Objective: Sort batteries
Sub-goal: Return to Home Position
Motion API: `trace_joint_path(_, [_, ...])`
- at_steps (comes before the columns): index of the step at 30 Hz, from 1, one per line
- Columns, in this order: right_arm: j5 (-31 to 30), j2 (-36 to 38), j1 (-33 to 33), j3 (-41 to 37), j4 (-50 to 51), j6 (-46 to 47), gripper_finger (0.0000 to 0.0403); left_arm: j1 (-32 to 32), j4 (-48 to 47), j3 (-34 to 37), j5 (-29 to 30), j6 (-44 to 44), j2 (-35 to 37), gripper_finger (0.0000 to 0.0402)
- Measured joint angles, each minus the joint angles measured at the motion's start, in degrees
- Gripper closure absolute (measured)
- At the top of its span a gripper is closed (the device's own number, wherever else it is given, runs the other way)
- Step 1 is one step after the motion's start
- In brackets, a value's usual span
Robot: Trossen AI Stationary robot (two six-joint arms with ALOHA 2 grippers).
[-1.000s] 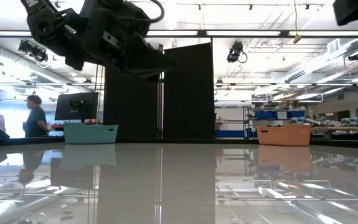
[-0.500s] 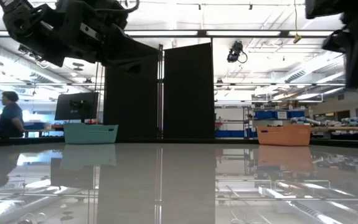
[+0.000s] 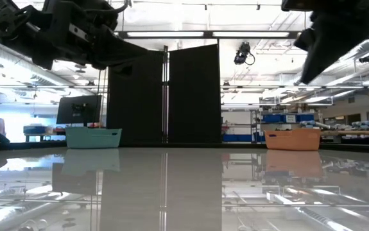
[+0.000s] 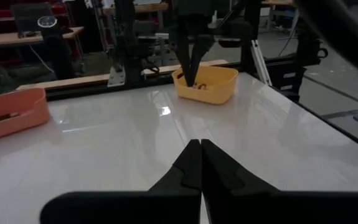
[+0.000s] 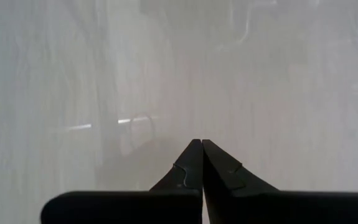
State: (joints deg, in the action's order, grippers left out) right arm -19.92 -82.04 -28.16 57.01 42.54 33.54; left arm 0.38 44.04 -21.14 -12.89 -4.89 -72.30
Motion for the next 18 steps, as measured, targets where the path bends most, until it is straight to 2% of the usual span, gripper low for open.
trace_joint_path(18, [-0.69,0.00,5.37,-0.03,-13.05,-16.39,0.0396,-0.01,0.23,7.30,1.93,0.62,10.37,0.0398])
